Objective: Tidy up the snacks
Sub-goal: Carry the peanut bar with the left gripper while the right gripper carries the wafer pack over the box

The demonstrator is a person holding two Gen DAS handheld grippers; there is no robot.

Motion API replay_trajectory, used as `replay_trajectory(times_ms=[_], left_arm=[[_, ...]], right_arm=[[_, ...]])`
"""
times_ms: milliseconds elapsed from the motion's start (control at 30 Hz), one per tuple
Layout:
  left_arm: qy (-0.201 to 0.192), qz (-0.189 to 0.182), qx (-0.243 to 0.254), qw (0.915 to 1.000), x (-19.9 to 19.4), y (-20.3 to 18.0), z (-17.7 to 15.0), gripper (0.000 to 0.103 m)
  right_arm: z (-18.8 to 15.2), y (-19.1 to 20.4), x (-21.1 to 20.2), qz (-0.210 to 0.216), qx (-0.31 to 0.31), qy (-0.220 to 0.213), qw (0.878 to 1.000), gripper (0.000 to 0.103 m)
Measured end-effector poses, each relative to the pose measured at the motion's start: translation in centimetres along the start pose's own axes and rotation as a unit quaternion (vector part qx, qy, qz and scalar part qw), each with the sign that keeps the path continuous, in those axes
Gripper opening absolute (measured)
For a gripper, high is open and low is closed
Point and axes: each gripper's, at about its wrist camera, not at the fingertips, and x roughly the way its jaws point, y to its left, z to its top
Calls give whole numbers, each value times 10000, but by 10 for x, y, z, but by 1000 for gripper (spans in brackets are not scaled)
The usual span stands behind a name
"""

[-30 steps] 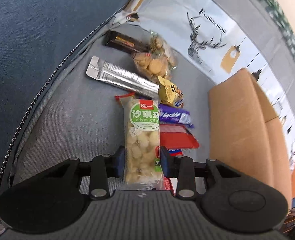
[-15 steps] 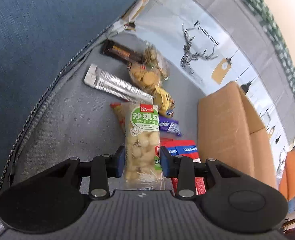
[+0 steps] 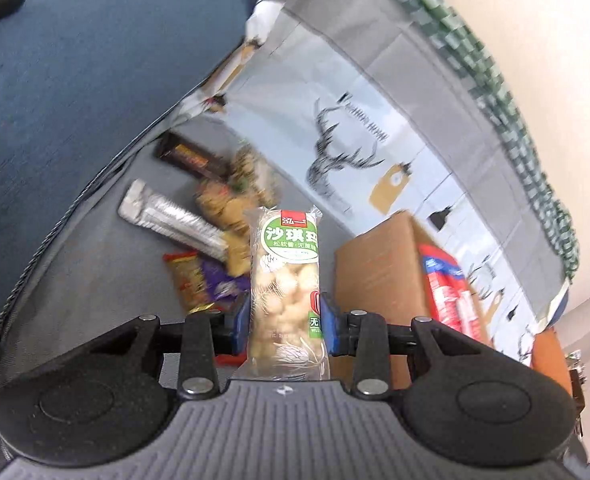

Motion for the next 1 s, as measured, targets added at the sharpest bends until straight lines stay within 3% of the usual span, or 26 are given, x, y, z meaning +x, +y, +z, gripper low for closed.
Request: replay_trajectory(times_ms=[233, 433, 1000], left_arm=[[-258, -412, 120, 9987, 2, -32, -3, 39], [-285, -744, 248, 9965, 14, -61, -11, 39], [-4, -1381, 743, 9876, 50, -134, -46, 39]], right_arm=[[25, -78, -16, -534, 302, -397, 9973, 47], [-1, -129, -17, -1011, 922, -224, 9903, 47], [-34, -187, -51, -1539, 1025, -196, 9826, 48]])
